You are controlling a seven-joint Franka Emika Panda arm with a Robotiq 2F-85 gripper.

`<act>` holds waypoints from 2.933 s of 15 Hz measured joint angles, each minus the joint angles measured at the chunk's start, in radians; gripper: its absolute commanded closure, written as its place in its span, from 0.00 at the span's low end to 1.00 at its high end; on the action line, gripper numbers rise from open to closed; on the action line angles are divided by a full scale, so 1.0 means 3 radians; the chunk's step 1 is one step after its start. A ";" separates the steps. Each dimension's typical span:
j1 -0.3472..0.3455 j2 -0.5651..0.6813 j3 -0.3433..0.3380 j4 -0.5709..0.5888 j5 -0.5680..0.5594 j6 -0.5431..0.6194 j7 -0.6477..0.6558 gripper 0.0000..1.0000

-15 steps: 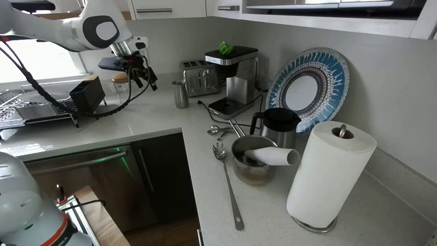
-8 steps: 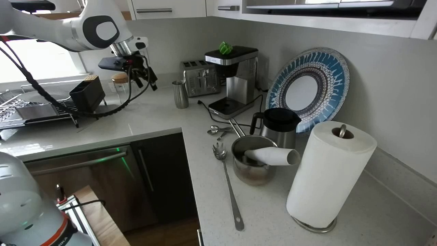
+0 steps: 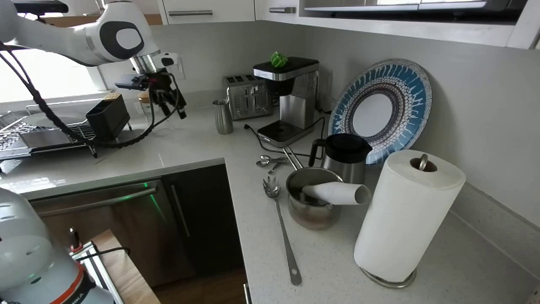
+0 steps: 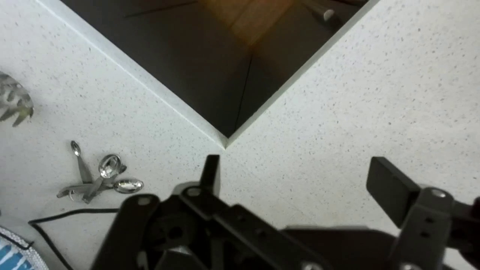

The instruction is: Put the chopstick in the silver cup

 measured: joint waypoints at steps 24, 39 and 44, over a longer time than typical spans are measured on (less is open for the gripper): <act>0.0697 0.0934 0.0550 0.0145 0.0088 0.0321 0.1488 0.00; 0.0870 0.1402 0.0501 0.0331 0.0093 0.0852 0.1607 0.00; 0.1009 0.1699 0.0499 0.0467 0.0171 0.1068 0.1560 0.00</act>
